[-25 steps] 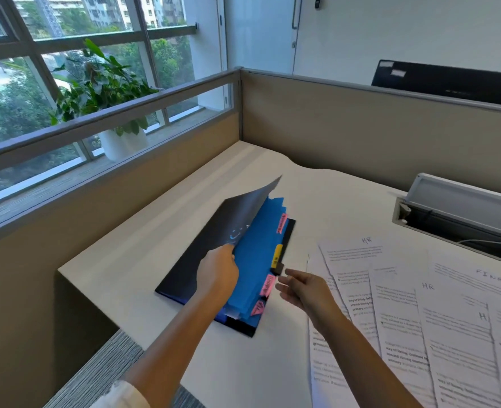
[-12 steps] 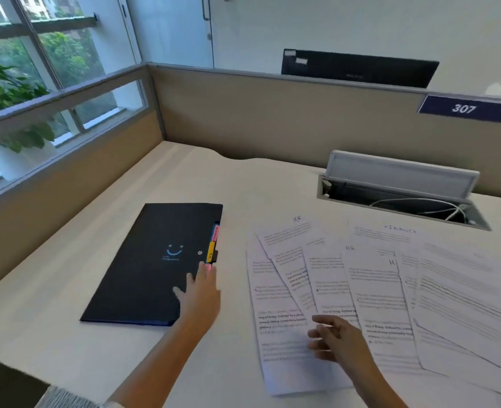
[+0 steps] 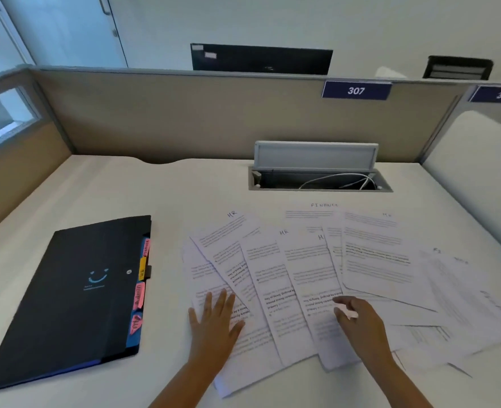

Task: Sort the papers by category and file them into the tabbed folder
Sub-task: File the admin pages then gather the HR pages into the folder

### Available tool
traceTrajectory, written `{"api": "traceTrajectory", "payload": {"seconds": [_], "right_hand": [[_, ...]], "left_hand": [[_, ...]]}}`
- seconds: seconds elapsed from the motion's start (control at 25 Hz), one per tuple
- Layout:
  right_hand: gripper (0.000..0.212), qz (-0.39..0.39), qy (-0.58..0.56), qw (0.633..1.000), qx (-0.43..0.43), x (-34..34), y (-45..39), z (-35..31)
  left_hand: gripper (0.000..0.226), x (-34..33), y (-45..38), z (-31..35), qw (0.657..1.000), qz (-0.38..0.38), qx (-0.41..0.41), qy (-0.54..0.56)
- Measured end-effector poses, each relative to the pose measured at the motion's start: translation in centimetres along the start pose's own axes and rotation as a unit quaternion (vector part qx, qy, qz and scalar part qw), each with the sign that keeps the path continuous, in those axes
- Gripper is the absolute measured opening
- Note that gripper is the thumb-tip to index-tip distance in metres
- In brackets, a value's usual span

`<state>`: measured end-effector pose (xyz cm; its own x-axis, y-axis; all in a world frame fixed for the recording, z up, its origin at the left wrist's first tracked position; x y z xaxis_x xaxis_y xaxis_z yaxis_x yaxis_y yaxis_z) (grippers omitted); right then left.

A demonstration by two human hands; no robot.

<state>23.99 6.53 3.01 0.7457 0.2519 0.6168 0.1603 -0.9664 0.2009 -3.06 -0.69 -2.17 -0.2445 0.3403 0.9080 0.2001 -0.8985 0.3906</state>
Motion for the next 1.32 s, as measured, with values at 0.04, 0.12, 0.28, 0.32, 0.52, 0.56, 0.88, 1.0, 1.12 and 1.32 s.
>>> {"api": "traceTrajectory", "payload": {"seconds": [0.04,0.12,0.28,0.32,0.52,0.56,0.88,1.0,1.12,1.32], "right_hand": [[0.017,0.007,-0.002,1.0,-0.007,0.4,-0.2,0.5],[0.018,0.017,-0.003,1.0,-0.005,1.1,-0.9,0.8],[0.037,0.015,0.041,0.999,0.002,1.8,-3.7,1.1],[0.047,0.006,0.06,0.998,-0.012,1.9,-4.8,1.4],[0.096,-0.041,0.18,0.979,-0.089,1.7,-8.5,3.2],[0.097,-0.047,0.178,0.978,-0.1,1.4,-8.8,3.5],[0.052,0.011,0.238,0.968,-0.082,0.8,-8.9,4.9],[0.03,0.062,0.279,0.958,-0.03,0.9,-8.6,4.8],[0.013,0.041,0.264,0.963,-0.027,3.1,-8.6,3.5],[0.007,0.034,0.137,0.987,0.072,3.0,-4.2,-0.9]], "left_hand": [[0.075,-0.4,-0.2,-0.1,1.0,-0.02,0.014,0.004],[0.061,-0.6,-0.5,-0.7,1.0,-0.027,0.009,-0.007],[0.056,0.3,-0.6,-1.1,1.0,0.016,0.005,-0.012],[0.055,0.3,-0.6,-1.1,1.0,0.019,0.005,-0.012],[0.056,-0.1,-0.6,-1.6,1.0,0.024,0.003,-0.013],[0.056,-0.2,-0.6,-1.8,1.0,0.026,0.004,-0.013],[0.059,-0.2,-0.8,-1.8,0.999,0.04,0.016,-0.007],[0.062,-0.5,-1.1,-2.0,1.0,0.023,0.007,0.01],[0.078,-0.4,-1.2,-2.3,0.997,0.055,-0.019,0.056],[0.056,1.1,0.1,-0.6,0.975,0.115,-0.052,0.181]]}}
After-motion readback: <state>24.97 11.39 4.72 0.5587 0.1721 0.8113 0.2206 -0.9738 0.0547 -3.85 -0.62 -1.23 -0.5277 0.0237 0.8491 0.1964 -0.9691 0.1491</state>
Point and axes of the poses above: each hand's wrist, its own y-axis away from the middle knuckle, its own x-axis out of the back of the hand, z = x × y, the point moved 2 cm from there along -y, towards the middle knuckle, and after that the axes turned 11 degrees about -z, right-handed, at the moved point
